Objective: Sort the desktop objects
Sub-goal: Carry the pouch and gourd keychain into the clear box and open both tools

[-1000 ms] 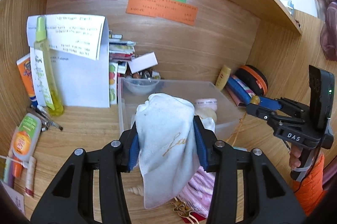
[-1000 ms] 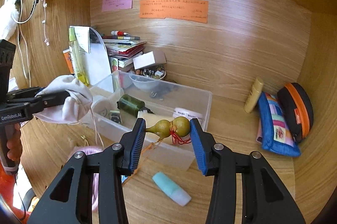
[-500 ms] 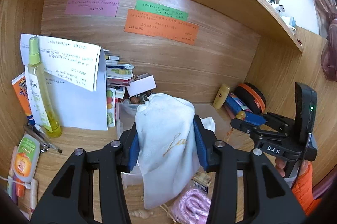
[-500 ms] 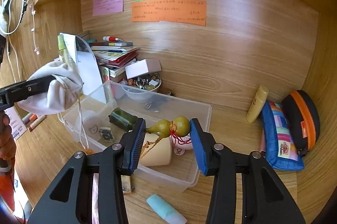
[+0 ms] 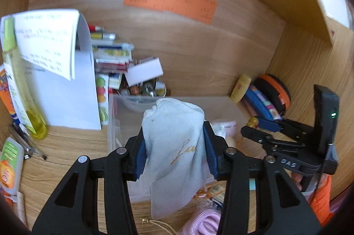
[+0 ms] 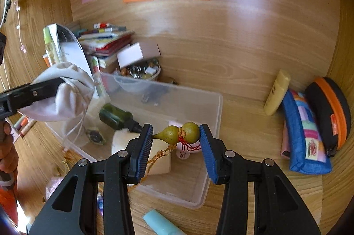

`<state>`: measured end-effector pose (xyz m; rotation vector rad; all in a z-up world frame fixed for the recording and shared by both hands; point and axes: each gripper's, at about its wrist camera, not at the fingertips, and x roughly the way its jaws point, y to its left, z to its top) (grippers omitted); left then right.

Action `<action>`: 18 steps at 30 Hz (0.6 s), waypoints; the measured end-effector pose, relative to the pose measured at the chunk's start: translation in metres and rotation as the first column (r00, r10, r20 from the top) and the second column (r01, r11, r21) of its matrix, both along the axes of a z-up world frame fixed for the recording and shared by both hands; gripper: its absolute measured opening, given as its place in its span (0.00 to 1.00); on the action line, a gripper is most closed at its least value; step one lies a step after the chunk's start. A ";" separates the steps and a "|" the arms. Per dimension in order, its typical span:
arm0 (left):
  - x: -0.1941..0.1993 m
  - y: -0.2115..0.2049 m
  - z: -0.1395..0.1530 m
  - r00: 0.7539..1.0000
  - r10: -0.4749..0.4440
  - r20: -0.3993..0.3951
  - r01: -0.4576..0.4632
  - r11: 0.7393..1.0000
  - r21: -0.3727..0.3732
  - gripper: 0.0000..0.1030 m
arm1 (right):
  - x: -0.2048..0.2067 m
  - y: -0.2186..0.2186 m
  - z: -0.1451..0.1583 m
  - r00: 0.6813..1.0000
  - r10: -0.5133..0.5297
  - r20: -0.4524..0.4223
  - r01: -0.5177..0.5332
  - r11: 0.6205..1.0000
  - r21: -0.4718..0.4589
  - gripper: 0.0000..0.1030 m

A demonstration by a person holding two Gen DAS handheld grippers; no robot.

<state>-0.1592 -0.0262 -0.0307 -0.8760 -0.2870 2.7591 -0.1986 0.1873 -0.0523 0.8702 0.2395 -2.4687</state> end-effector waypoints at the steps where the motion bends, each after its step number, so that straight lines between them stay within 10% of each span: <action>1: -0.004 0.002 -0.005 1.000 -0.004 0.014 0.004 1.000 -0.006 0.44 | -0.001 0.001 -0.002 1.000 0.000 0.008 0.000 1.000 0.001 0.38; 18: -0.020 0.016 -0.032 0.995 -0.029 0.096 0.034 0.998 -0.050 0.48 | 0.002 -0.010 -0.022 0.998 0.041 0.056 -0.045 0.996 0.080 0.39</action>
